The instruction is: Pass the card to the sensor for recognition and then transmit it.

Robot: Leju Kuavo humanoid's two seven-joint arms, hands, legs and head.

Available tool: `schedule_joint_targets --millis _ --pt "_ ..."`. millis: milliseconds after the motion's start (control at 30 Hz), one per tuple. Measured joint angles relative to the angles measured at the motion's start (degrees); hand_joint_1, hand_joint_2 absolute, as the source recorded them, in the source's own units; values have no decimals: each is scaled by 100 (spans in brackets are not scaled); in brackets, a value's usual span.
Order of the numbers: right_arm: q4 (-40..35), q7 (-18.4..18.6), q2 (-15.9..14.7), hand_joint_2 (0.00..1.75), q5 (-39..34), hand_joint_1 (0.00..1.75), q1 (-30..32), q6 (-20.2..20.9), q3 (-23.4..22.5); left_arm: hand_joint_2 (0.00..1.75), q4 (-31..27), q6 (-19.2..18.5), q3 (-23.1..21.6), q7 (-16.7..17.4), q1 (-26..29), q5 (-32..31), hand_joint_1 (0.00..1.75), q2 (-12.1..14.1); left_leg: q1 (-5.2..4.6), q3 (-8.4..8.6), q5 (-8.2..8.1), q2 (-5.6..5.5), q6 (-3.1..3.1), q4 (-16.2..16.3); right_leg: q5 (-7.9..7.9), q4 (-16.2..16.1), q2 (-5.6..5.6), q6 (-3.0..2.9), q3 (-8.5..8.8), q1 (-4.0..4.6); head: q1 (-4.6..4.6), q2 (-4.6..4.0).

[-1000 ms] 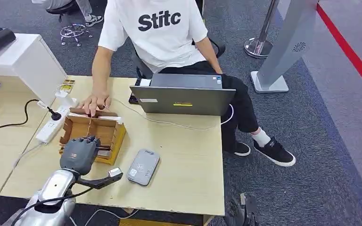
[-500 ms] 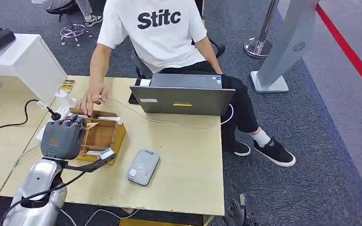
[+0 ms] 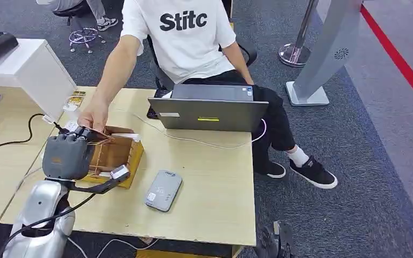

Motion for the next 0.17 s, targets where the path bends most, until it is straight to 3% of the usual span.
schedule_joint_targets --millis 33,167 --pt "0 0 0 175 0 0 0 0 0 175 0 0 5 0 0 0 0 0 0 0 0 1 0 0 0 0 1 0 0 0 4 2" --pt "0 0 0 175 0 0 4 0 0 175 -4 -98 18 0 10 -35 0 -20 0 -1 0 1 0 0 0 1 2 0 -1 0 2 2"
